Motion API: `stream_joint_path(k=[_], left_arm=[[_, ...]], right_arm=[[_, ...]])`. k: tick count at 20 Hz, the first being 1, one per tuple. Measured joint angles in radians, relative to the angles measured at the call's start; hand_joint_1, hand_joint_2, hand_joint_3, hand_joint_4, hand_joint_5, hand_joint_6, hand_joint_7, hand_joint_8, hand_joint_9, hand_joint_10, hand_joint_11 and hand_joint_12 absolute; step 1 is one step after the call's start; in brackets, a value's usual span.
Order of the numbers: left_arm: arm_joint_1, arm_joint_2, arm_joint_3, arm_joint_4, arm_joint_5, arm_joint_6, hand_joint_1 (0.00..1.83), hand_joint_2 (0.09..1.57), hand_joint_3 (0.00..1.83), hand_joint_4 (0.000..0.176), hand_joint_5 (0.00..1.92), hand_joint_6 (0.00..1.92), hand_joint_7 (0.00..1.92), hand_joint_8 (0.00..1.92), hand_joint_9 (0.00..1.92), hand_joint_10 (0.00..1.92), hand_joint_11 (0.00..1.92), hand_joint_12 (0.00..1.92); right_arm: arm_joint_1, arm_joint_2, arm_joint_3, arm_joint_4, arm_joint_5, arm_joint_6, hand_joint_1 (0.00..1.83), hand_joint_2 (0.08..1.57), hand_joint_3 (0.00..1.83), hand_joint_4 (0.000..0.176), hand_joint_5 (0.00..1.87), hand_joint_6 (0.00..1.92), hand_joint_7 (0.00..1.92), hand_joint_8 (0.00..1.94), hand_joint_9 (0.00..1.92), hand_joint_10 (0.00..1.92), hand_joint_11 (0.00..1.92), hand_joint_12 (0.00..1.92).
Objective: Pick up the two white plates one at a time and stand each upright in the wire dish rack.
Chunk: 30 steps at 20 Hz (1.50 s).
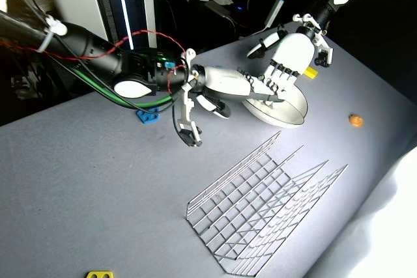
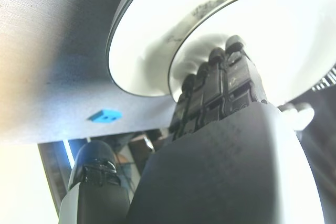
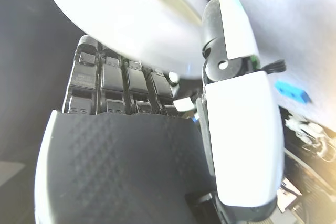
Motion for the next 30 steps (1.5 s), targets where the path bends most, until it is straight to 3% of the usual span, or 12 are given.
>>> stream_joint_path(k=[8, 9, 10, 11, 13, 14, 18, 22, 23, 24, 25, 30], left_arm=[[0.001, -0.005, 0.006, -0.006, -0.001, -0.001, 0.0, 1.06, 0.0, 0.0, 0.05, 0.01, 0.03, 0.01, 0.03, 0.01, 0.03, 0.01], [0.001, -0.005, 0.006, -0.006, -0.001, -0.002, 0.0, 1.06, 0.0, 0.0, 0.06, 0.01, 0.04, 0.01, 0.04, 0.01, 0.05, 0.02], [0.001, -0.005, 0.007, -0.005, -0.002, -0.002, 0.0, 1.07, 0.0, 0.0, 0.07, 0.02, 0.04, 0.01, 0.03, 0.01, 0.03, 0.02], [0.001, -0.006, 0.008, -0.006, -0.004, -0.003, 0.0, 1.07, 0.0, 0.0, 0.07, 0.01, 0.04, 0.01, 0.03, 0.01, 0.03, 0.02], [0.001, -0.006, 0.008, -0.006, -0.004, -0.003, 0.0, 1.06, 0.0, 0.0, 0.04, 0.0, 0.03, 0.0, 0.02, 0.0, 0.02, 0.01], [0.001, -0.006, 0.008, -0.005, -0.004, -0.003, 0.0, 1.06, 0.0, 0.0, 0.04, 0.0, 0.03, 0.0, 0.02, 0.0, 0.02, 0.01], [0.001, -0.006, 0.008, -0.005, -0.004, -0.004, 0.0, 1.07, 0.0, 0.0, 0.05, 0.01, 0.02, 0.01, 0.01, 0.0, 0.02, 0.01], [0.001, -0.006, 0.008, -0.005, -0.003, -0.006, 0.0, 1.07, 0.0, 0.0, 0.05, 0.0, 0.02, 0.01, 0.01, 0.0, 0.01, 0.01], [0.001, -0.006, 0.008, -0.006, -0.003, -0.007, 0.0, 1.07, 0.0, 0.0, 0.06, 0.01, 0.03, 0.01, 0.02, 0.01, 0.02, 0.01], [0.001, -0.006, 0.008, -0.006, -0.005, -0.008, 0.0, 1.06, 0.0, 0.0, 0.07, 0.01, 0.04, 0.01, 0.04, 0.01, 0.04, 0.02], [0.001, -0.006, 0.008, -0.006, -0.007, -0.011, 0.0, 1.07, 0.0, 0.0, 0.06, 0.0, 0.04, 0.01, 0.03, 0.01, 0.03, 0.02], [-0.024, 0.002, 0.008, 0.008, -0.014, -0.031, 0.0, 1.06, 0.0, 0.0, 0.06, 0.0, 0.04, 0.0, 0.03, 0.0, 0.03, 0.02]], right_arm=[[0.033, -0.08, 0.09, 0.042, 0.051, 0.011, 1.07, 1.22, 0.03, 0.0, 0.06, 0.02, 0.0, 0.0, 0.0, 0.0, 0.0, 0.0], [0.033, -0.082, 0.091, 0.041, 0.051, 0.01, 1.08, 1.24, 0.01, 0.0, 0.11, 0.01, 0.05, 0.02, 0.02, 0.0, 0.0, 0.09], [0.032, -0.084, 0.091, 0.04, 0.051, 0.01, 1.15, 1.21, 0.0, 0.0, 0.22, 0.02, 0.16, 0.0, 0.11, 0.02, 0.0, 0.37], [0.032, -0.087, 0.091, 0.042, 0.051, 0.009, 1.15, 1.22, 0.0, 0.0, 0.23, 0.01, 0.17, 0.0, 0.12, 0.02, 0.0, 0.47], [0.026, -0.092, 0.091, 0.048, 0.056, 0.01, 1.18, 1.21, 0.0, 0.0, 0.35, 0.03, 0.31, 0.02, 0.27, 0.06, 0.0, 0.93], [0.02, -0.095, 0.092, 0.048, 0.059, 0.009, 1.18, 1.21, 0.0, 0.0, 0.39, 0.04, 0.35, 0.02, 0.31, 0.06, 0.0, 1.06], [0.014, -0.099, 0.092, 0.042, 0.064, 0.012, 1.19, 1.18, 0.0, 0.0, 0.57, 0.05, 0.54, 0.02, 0.49, 0.1, 0.0, 1.35], [0.013, -0.099, 0.092, 0.042, 0.065, 0.009, 1.24, 1.17, 0.0, 0.0, 0.73, 0.06, 0.73, 0.04, 0.64, 0.12, 0.13, 1.35], [0.013, -0.099, 0.092, 0.04, 0.066, 0.004, 1.15, 1.19, 0.02, 0.0, 0.78, 1.01, 0.85, 0.04, 0.77, 0.15, 0.33, 1.23], [0.01, -0.099, 0.092, 0.033, 0.087, 0.0, 1.31, 1.21, 0.0, 0.0, 0.77, 1.29, 0.89, 0.85, 0.81, 1.12, 0.46, 1.27], [0.01, -0.098, 0.091, 0.027, 0.093, -0.004, 1.34, 1.2, 0.0, 0.0, 0.73, 1.34, 0.85, 1.07, 0.78, 1.35, 0.5, 1.32], [0.01, -0.098, 0.091, 0.014, 0.117, -0.008, 1.37, 1.14, 0.0, 0.0, 0.85, 1.22, 0.94, 0.99, 0.88, 1.2, 0.68, 1.24]])
